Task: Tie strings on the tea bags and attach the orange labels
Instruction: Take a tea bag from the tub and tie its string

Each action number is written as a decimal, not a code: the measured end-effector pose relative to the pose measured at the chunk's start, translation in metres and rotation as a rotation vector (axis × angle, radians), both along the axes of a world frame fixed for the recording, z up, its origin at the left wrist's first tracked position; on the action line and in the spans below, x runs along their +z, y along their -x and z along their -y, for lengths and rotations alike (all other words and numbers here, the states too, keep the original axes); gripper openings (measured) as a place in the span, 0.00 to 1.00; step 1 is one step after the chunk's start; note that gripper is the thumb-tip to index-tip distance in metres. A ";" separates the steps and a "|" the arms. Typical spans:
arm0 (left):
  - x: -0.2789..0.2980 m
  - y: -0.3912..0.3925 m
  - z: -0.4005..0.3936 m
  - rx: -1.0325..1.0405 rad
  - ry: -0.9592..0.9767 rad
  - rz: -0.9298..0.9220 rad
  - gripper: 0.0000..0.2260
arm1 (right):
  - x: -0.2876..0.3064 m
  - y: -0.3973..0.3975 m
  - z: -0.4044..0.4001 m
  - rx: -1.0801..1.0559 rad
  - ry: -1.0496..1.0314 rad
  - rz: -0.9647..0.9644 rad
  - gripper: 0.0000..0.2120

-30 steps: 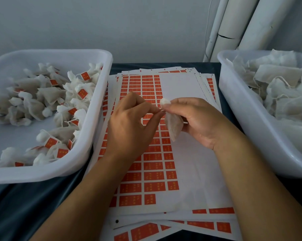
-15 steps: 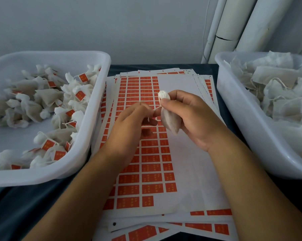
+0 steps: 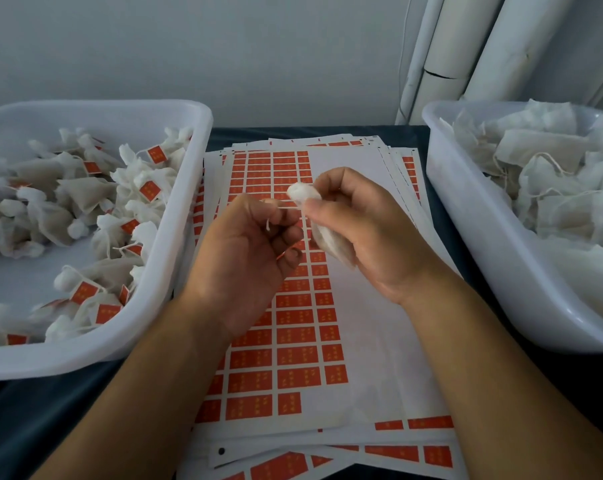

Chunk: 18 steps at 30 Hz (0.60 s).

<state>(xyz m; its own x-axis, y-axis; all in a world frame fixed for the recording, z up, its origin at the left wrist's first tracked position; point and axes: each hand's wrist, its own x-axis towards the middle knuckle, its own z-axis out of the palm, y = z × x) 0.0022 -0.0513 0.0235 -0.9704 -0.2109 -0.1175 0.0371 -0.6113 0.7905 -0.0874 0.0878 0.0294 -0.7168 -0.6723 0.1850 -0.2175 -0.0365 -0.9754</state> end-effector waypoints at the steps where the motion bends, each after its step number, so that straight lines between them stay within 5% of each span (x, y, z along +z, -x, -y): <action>1: 0.000 0.000 0.000 -0.007 0.004 -0.010 0.03 | 0.000 -0.001 -0.001 0.017 0.002 -0.027 0.08; 5: 0.001 -0.002 -0.002 -0.047 0.015 -0.035 0.08 | 0.000 -0.004 -0.003 0.074 -0.005 -0.081 0.16; 18: 0.004 -0.001 -0.008 0.054 -0.059 -0.025 0.09 | 0.004 0.002 -0.005 -0.002 0.153 -0.041 0.03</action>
<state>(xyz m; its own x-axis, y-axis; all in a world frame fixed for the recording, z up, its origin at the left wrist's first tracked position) 0.0032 -0.0436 0.0272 -0.9608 -0.2559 -0.1069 0.0905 -0.6536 0.7514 -0.0899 0.0925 0.0334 -0.7081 -0.6324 0.3141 -0.2574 -0.1830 -0.9488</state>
